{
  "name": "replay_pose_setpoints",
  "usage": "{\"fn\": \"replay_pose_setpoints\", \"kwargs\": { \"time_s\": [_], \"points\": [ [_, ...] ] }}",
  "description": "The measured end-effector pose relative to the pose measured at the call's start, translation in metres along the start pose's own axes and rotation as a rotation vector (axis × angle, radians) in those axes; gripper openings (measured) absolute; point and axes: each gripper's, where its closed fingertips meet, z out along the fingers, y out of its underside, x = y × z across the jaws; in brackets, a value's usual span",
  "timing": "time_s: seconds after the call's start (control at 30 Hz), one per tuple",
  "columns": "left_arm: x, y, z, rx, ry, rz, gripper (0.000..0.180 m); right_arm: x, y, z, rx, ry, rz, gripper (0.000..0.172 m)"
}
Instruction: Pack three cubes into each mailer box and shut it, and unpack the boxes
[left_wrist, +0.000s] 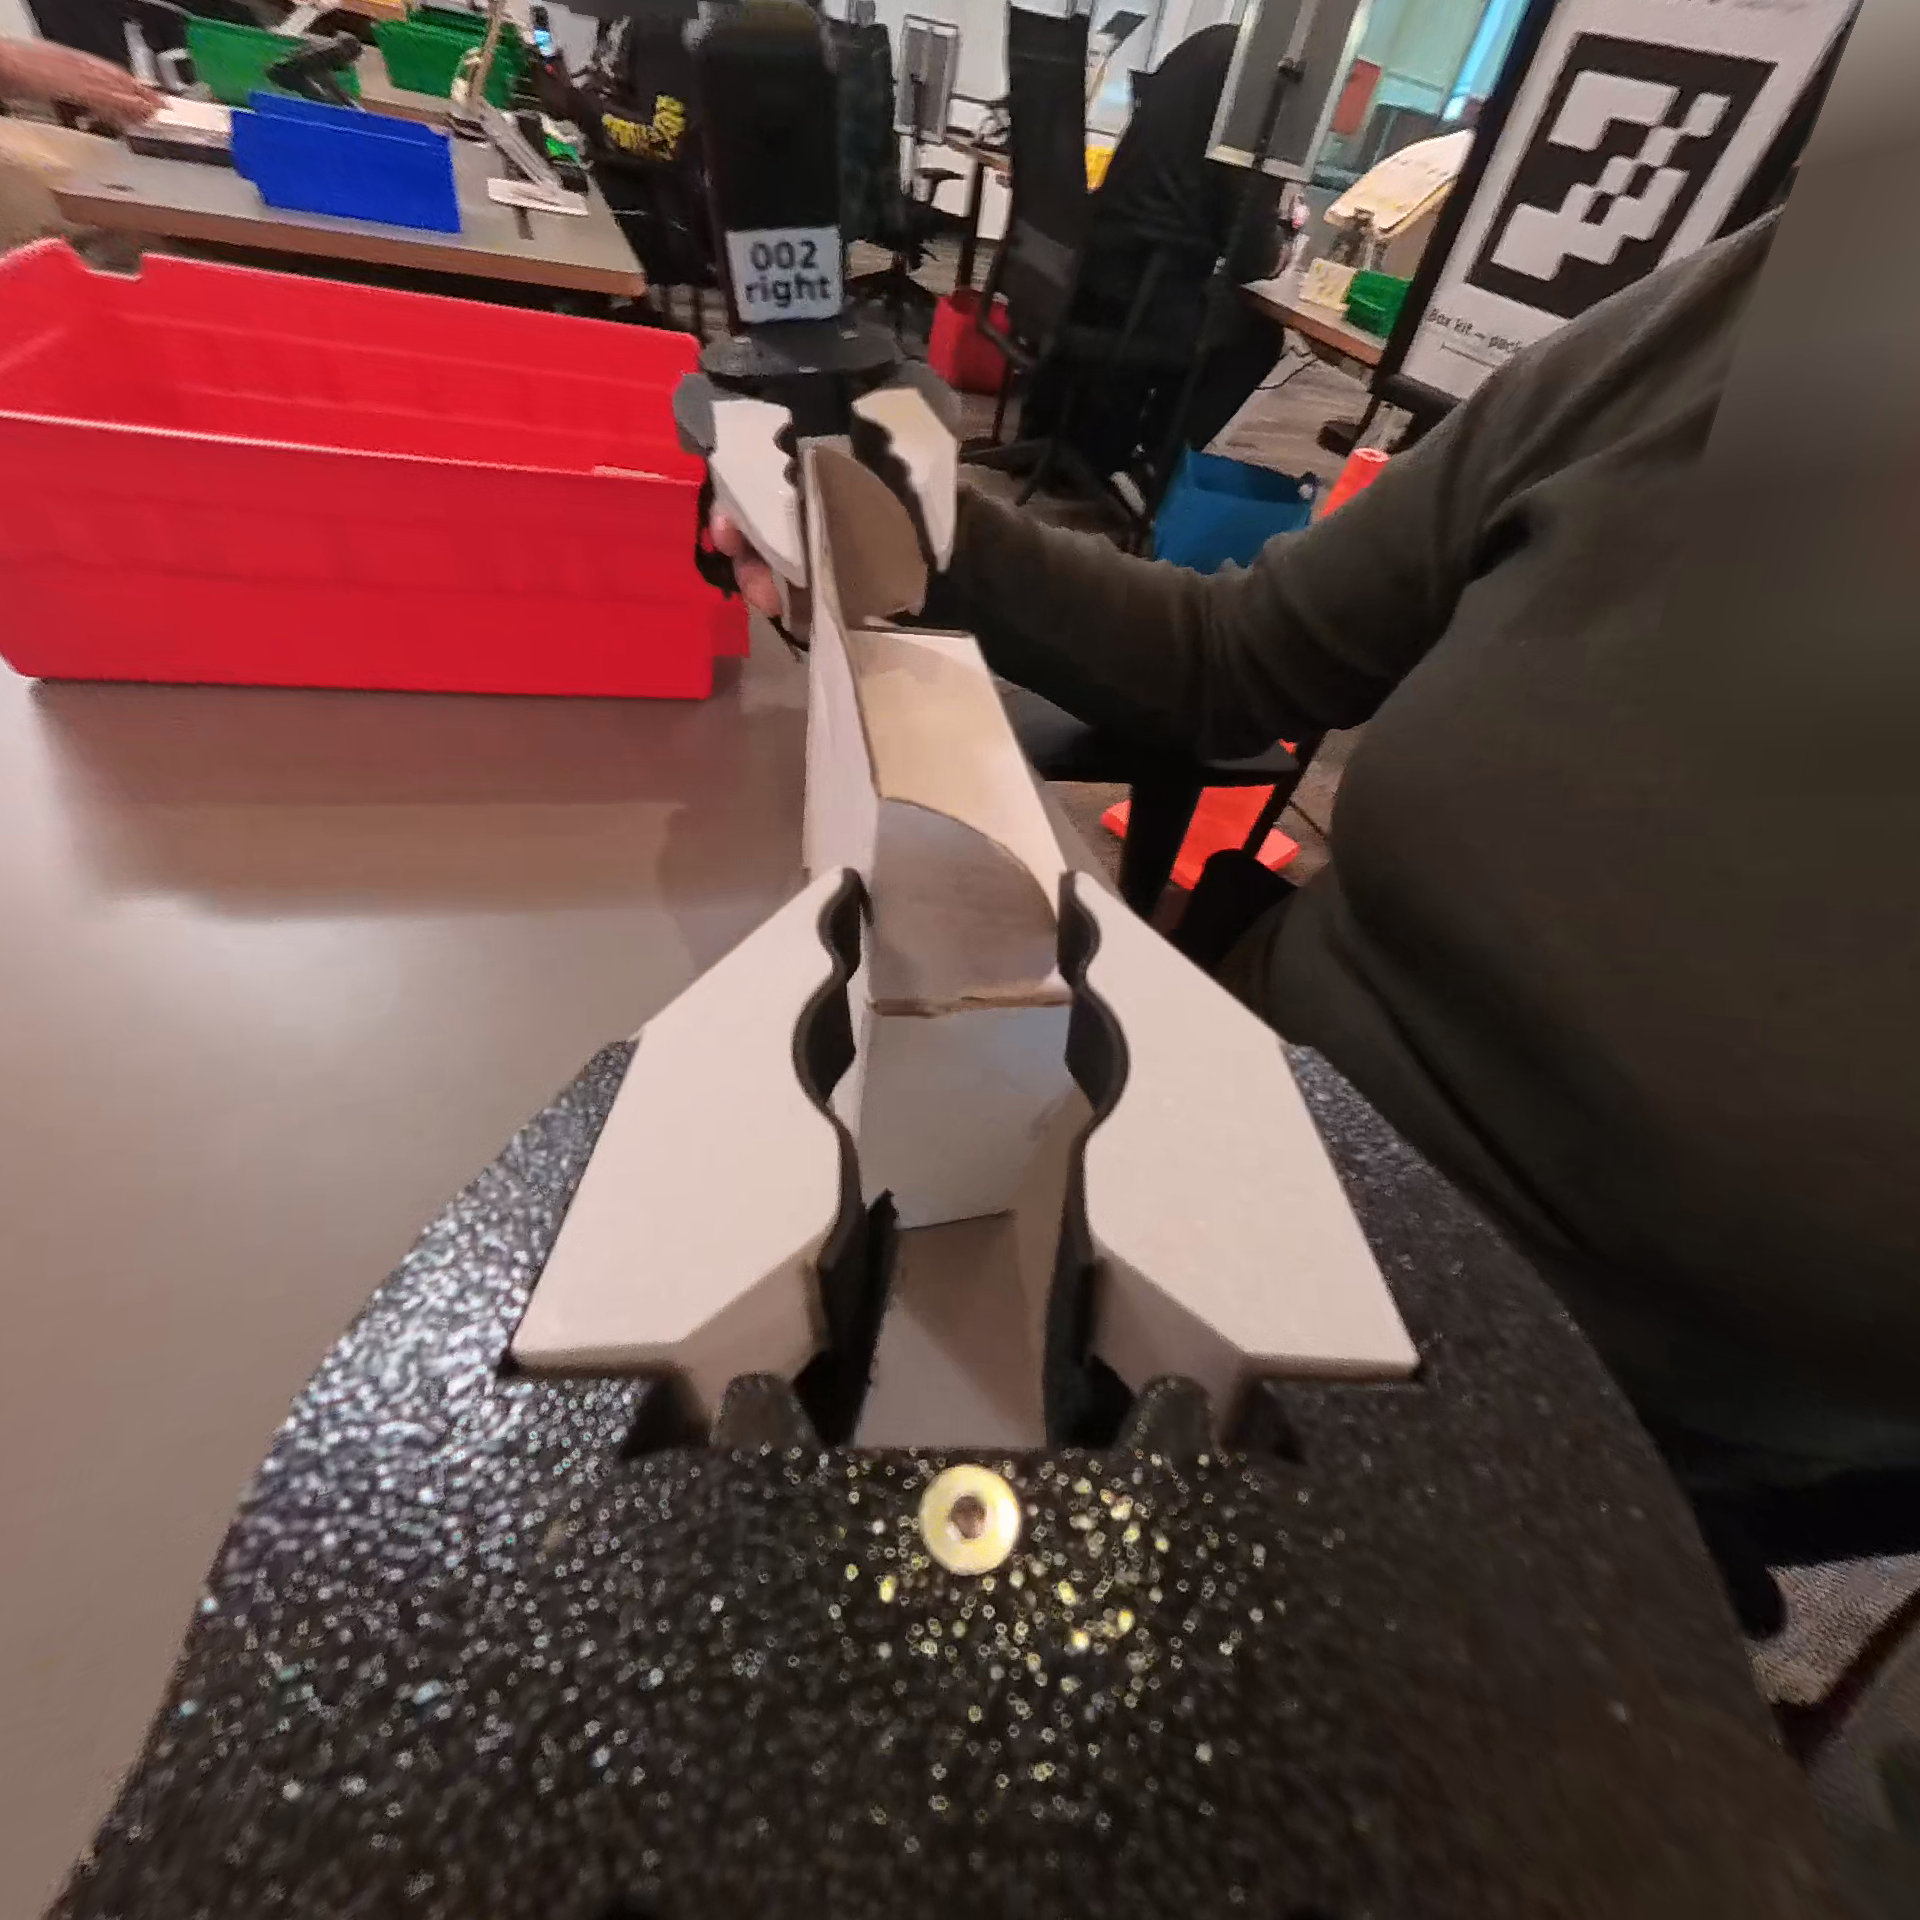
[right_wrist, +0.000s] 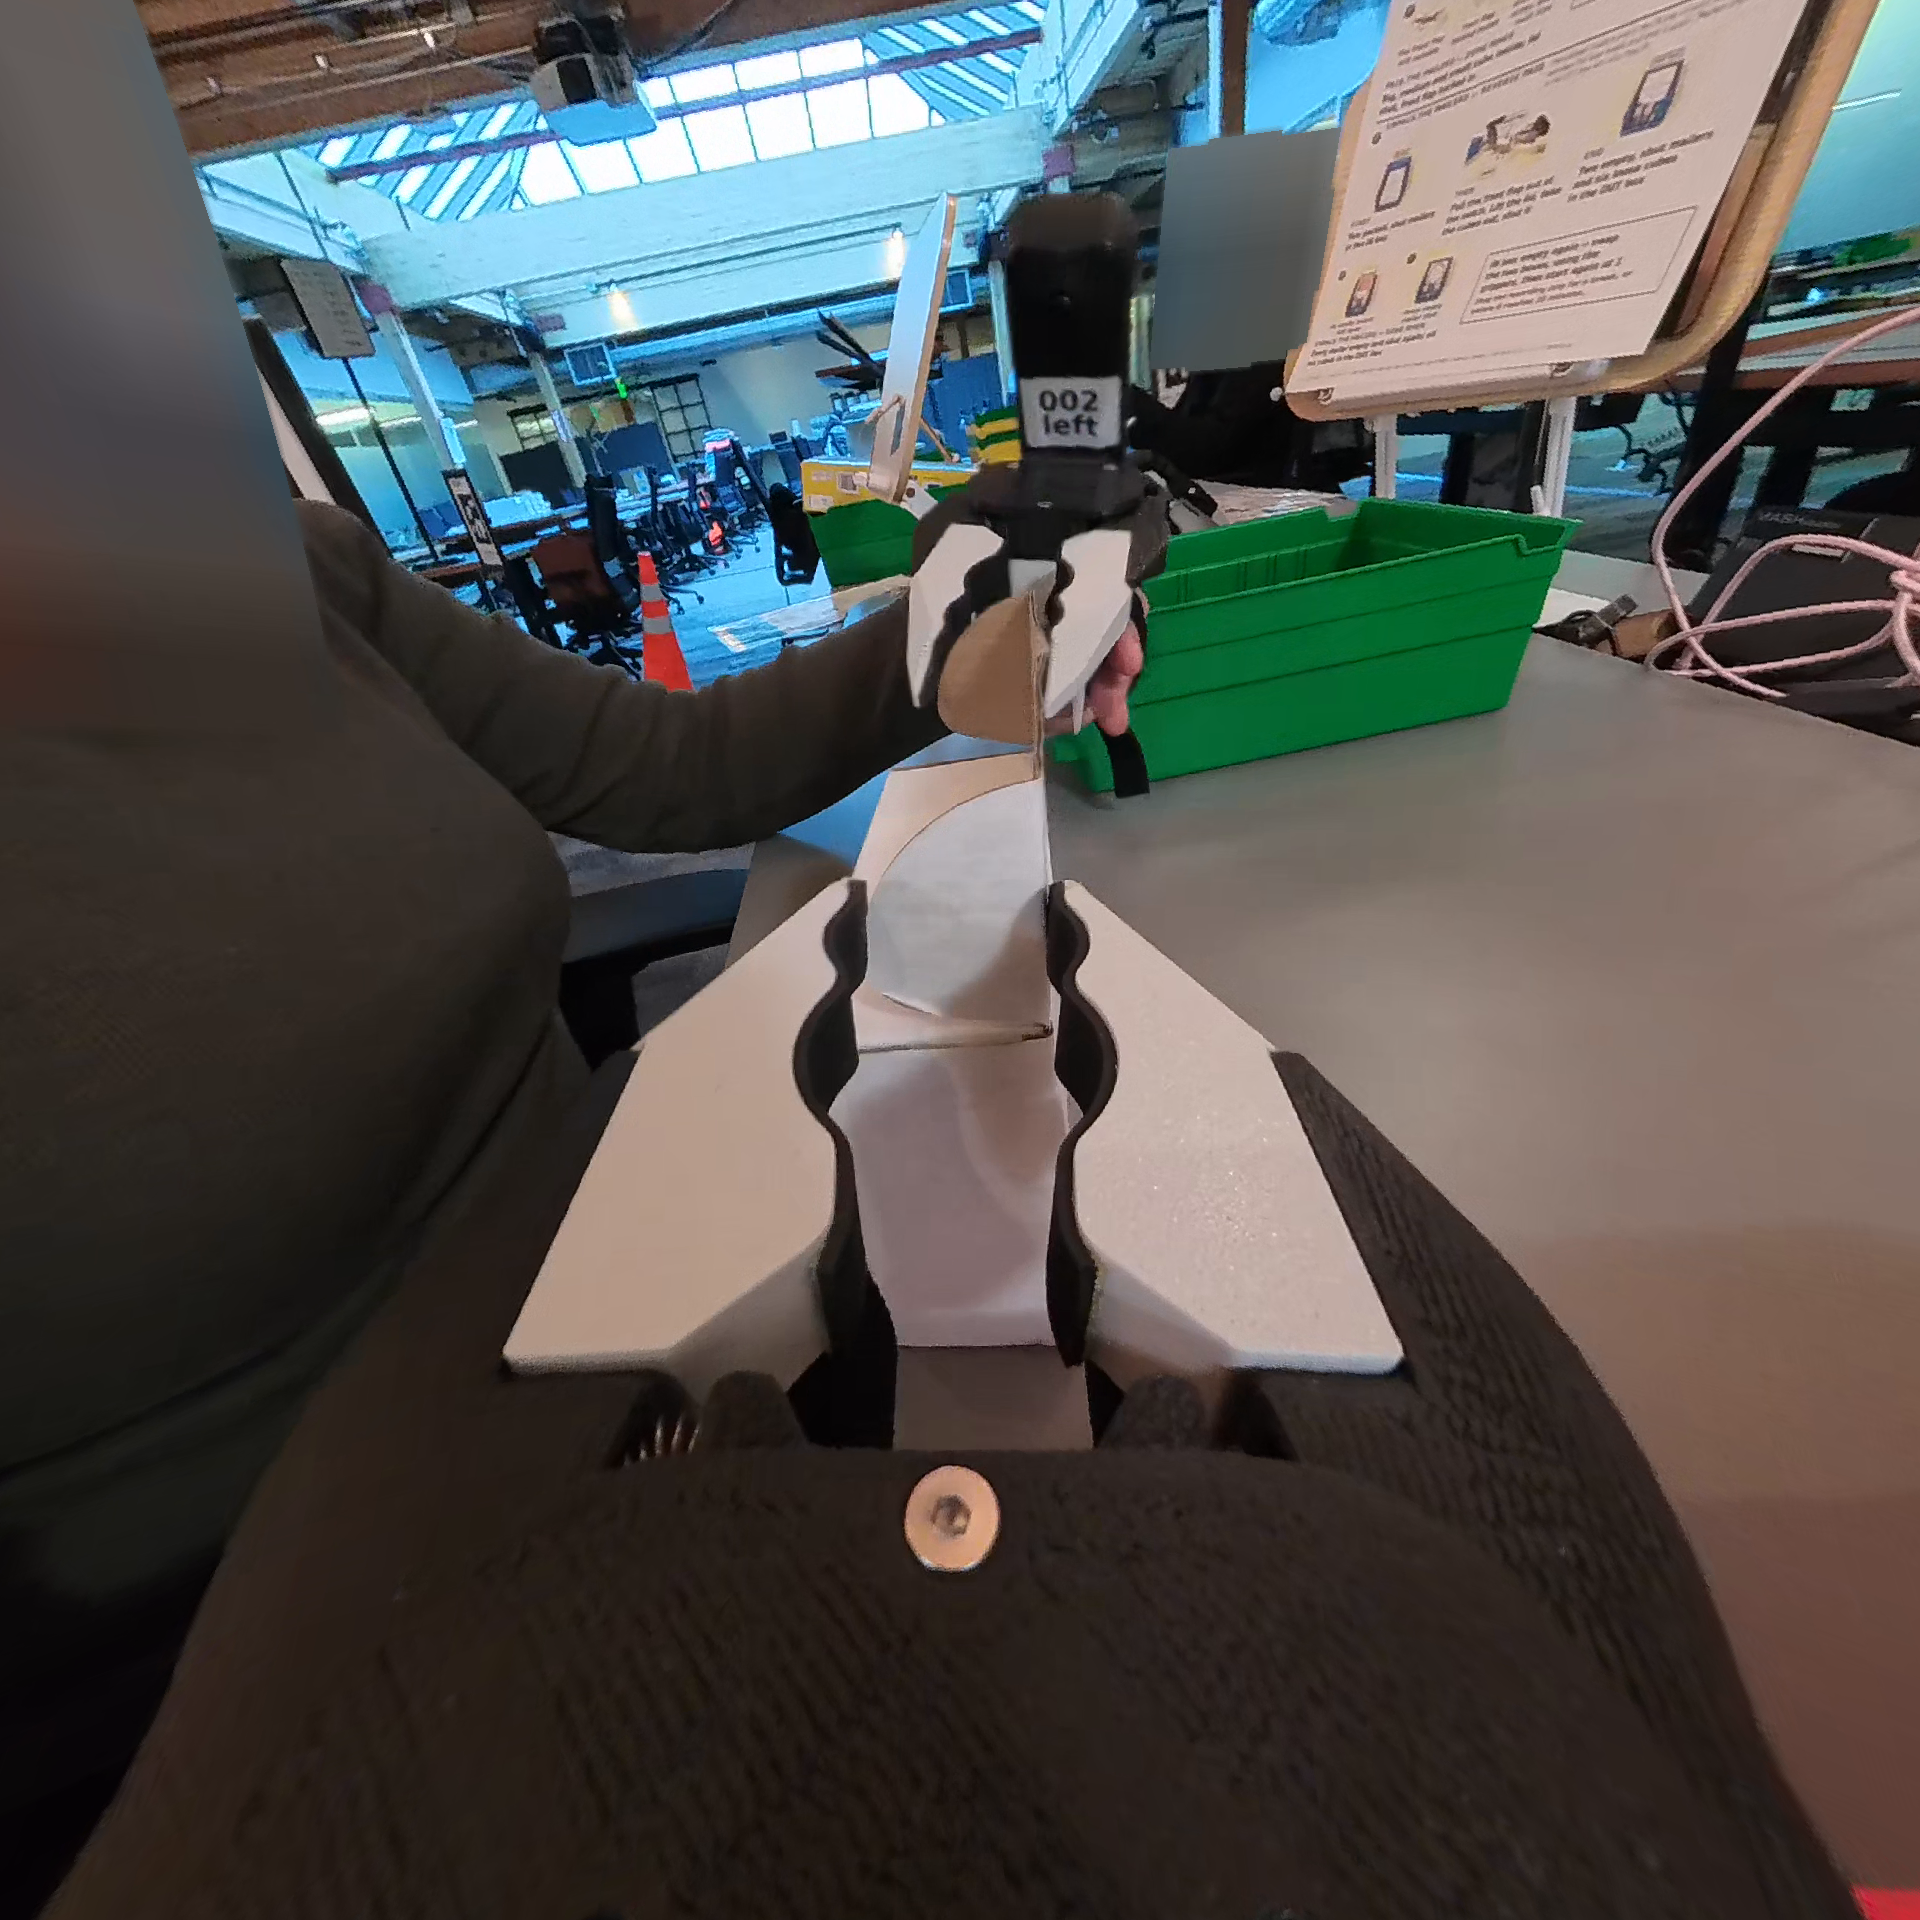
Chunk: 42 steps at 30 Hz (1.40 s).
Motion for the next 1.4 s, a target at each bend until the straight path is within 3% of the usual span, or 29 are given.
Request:
{"fn": "replay_pose_setpoints", "kwargs": {
  "time_s": [0.2,0.63,0.83,1.1,1.23,1.4],
  "points": [
    [-0.004,-0.001,0.011,-0.063,-0.157,0.073,0.033,-0.002,0.002,0.003,-0.033,0.039,-0.031,0.033],
    [0.018,0.005,0.011,-0.107,-0.055,0.170,0.037,-0.015,0.011,0.005,-0.211,-0.021,-0.227,0.034],
    [0.015,0.008,0.010,-0.155,-0.085,0.196,0.038,-0.014,0.013,0.004,-0.279,-0.017,-0.291,0.034],
    [0.020,-0.025,-0.009,0.136,-0.041,0.040,0.047,-0.015,0.012,0.003,-0.229,0.000,-0.267,0.034],
    [0.016,-0.012,-0.002,0.095,-0.064,0.010,0.046,-0.014,0.012,0.005,-0.235,0.001,-0.265,0.034],
    [0.017,-0.005,-0.001,0.073,-0.078,0.064,0.030,-0.013,0.011,0.006,-0.229,0.000,-0.232,0.034]
  ]
}}
